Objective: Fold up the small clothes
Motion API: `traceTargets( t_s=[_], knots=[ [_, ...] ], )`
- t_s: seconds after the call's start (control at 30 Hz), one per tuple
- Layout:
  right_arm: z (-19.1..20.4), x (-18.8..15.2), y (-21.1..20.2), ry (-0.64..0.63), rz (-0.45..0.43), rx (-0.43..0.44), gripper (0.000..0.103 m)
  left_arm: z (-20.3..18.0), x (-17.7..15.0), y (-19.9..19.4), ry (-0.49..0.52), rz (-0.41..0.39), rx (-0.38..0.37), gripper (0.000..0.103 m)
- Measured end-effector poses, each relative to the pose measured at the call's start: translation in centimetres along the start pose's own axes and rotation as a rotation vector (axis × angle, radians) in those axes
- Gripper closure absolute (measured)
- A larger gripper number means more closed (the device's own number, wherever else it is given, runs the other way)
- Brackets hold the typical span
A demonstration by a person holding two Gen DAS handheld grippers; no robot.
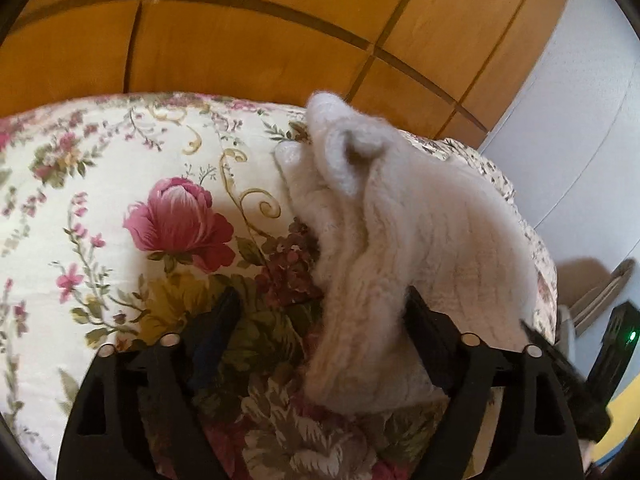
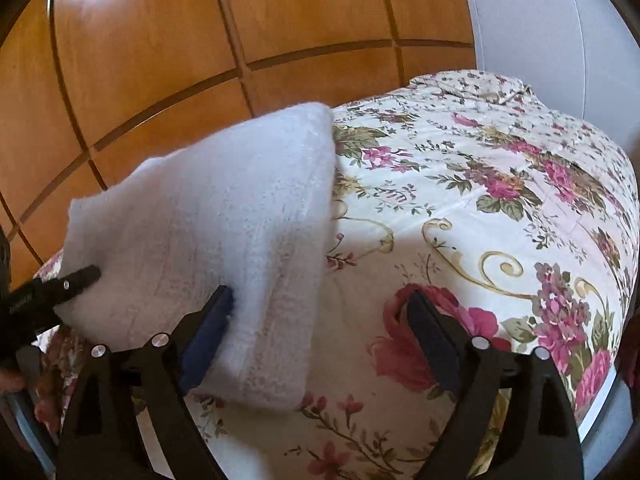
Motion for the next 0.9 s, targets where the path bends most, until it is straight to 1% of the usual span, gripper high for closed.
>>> traceTargets(
  t_s=[0.03,0.1,0.17,0.23,0.4,0.47,0.57,0.63,0.77,0.83,0.9],
  knots=[
    [-0.1,0.1,-0.3,0.008,0.0,-0.011,0.009,-0.2,-0.1,-0.5,0.009,-0.006,0.007,0.013],
    [-0.3,0.3,-1.0,0.027,0.001,-0.024,0.007,-0.3,-0.4,-1.8,0.021,-0.023,0.039,0.011],
    [-0.1,0.5,-2.5,0.057,-0.019,-0.032,0.005,-0.2,-0.9,-3.3,0.026,-0.042,0.054,0.008],
    [0.6,0.5,-3.7,0.059,-0.027,-0.025,0.002,-0.4,-1.3,-4.2,0.036,-0.05,0.07,0.004],
    [2.6,0.1,-5.8,-0.02,-0.034,-0.029,0.002,-0.9,-3.0,-6.4,0.091,-0.053,0.15,0.004],
    [3.5,-0.4,-6.7,-0.053,-0.035,-0.03,0.002,-1.1,-3.4,-7.4,0.104,-0.07,0.185,0.004],
    [4.7,-1.3,-7.6,-0.099,-0.002,-0.047,0.002,-1.6,-3.8,-8.7,0.136,-0.084,0.249,0.004],
    [5.3,-1.8,-8.1,-0.132,0.011,-0.077,0.002,-2.0,-4.0,-9.6,0.157,-0.088,0.273,0.004],
    [5.7,-2.3,-9.4,-0.144,0.021,-0.133,0.002,-3.1,-4.5,-11.7,0.187,-0.118,0.331,0.004],
    [5.9,-2.4,-10.2,-0.141,0.017,-0.128,0.002,-3.5,-4.7,-12.8,0.194,-0.141,0.374,0.004],
    [6.2,-2.5,-11.1,-0.151,0.002,-0.131,0.002,-3.8,-4.9,-13.7,0.206,-0.152,0.4,0.004]
  ],
)
Point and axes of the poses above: each gripper's, at about its wrist camera, not at the fingertips, and y roughly the way its jaws point, z to its left, x to its top, the point moved 4 cm from there along y, roughly the way its jaws point, and after that the axes turned 8 degrees about -z, right-handed, at the moved point
